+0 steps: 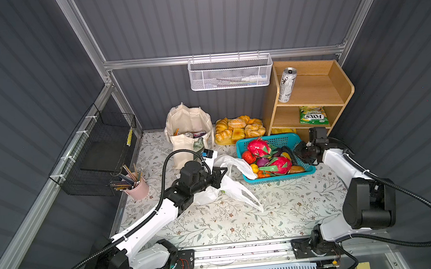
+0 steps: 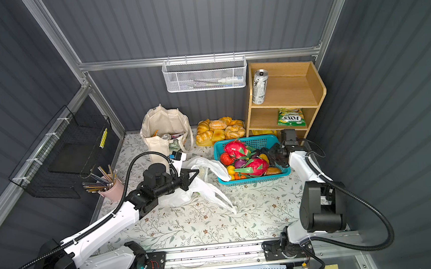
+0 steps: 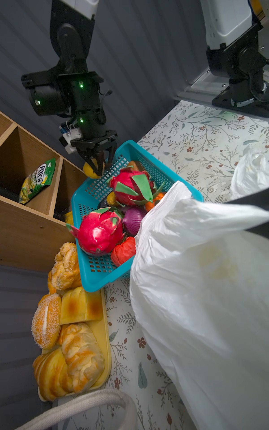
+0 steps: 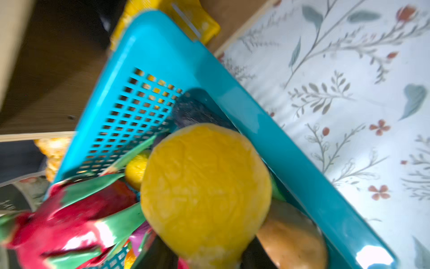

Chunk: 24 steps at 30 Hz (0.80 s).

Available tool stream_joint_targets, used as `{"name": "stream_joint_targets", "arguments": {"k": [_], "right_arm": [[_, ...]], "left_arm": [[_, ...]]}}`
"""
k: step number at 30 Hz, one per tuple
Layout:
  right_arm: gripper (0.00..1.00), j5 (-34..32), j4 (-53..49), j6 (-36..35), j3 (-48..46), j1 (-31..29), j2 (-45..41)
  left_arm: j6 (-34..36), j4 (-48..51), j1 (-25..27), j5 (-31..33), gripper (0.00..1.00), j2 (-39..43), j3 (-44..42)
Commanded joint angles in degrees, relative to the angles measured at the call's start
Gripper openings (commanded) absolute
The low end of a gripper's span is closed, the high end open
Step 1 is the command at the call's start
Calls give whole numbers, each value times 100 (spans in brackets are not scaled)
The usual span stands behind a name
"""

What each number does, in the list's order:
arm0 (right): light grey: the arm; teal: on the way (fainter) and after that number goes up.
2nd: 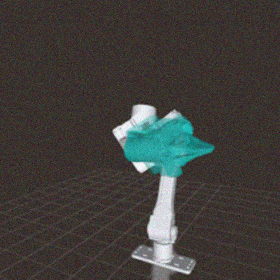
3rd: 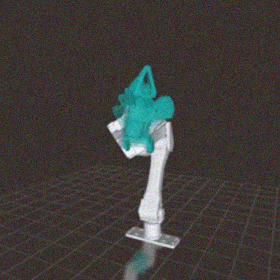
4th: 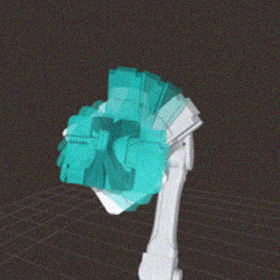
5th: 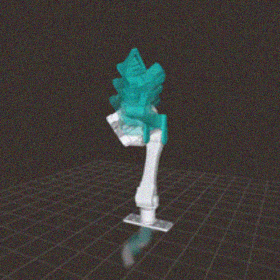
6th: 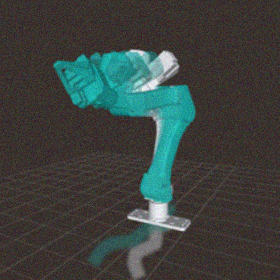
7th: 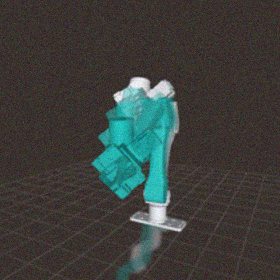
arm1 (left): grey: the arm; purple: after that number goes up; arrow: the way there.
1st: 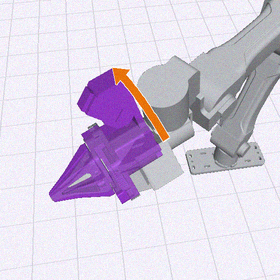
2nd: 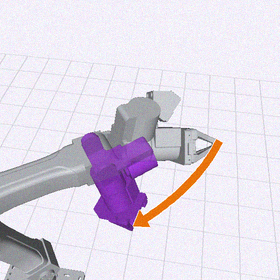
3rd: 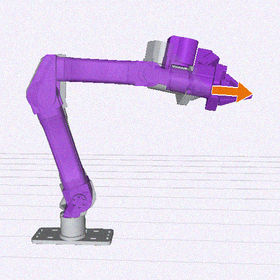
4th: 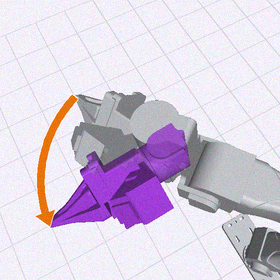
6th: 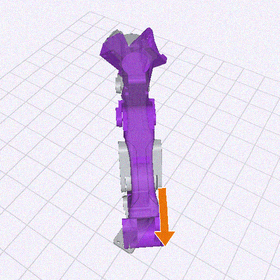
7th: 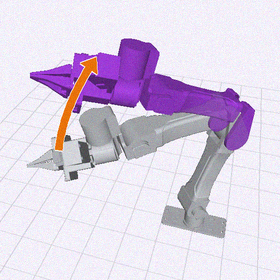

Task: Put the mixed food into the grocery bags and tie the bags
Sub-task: 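Grasp a yellow lemon in the basket with the right gripper, then carry the lemon with the right gripper into the bag held by the left gripper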

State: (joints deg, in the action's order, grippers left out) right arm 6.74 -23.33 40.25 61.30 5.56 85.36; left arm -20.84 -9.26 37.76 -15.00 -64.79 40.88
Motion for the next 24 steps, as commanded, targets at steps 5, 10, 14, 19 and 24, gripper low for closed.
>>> {"name": "stream_joint_targets", "arguments": {"k": [5,10,14,19,24], "right_arm": [[26,754,79,-381,-360,-29,-942],[27,1759,-14,-911,-569,-594,-1818],[28,2269,-225,-1216,-730,-1424,-2498],[28,3005,72,-1174,-1154,-2277,-2941],[28,3302,74,-1281,-1333,-2881,-2983]], "left_arm": [[5,-37,-40,-214,0,-114,255],[27,2,-40,-343,0,-213,378],[127,178,-40,-578,0,-286,530],[364,563,-43,-893,0,-377,840],[448,777,-40,-1057,0,-367,1092]]}}
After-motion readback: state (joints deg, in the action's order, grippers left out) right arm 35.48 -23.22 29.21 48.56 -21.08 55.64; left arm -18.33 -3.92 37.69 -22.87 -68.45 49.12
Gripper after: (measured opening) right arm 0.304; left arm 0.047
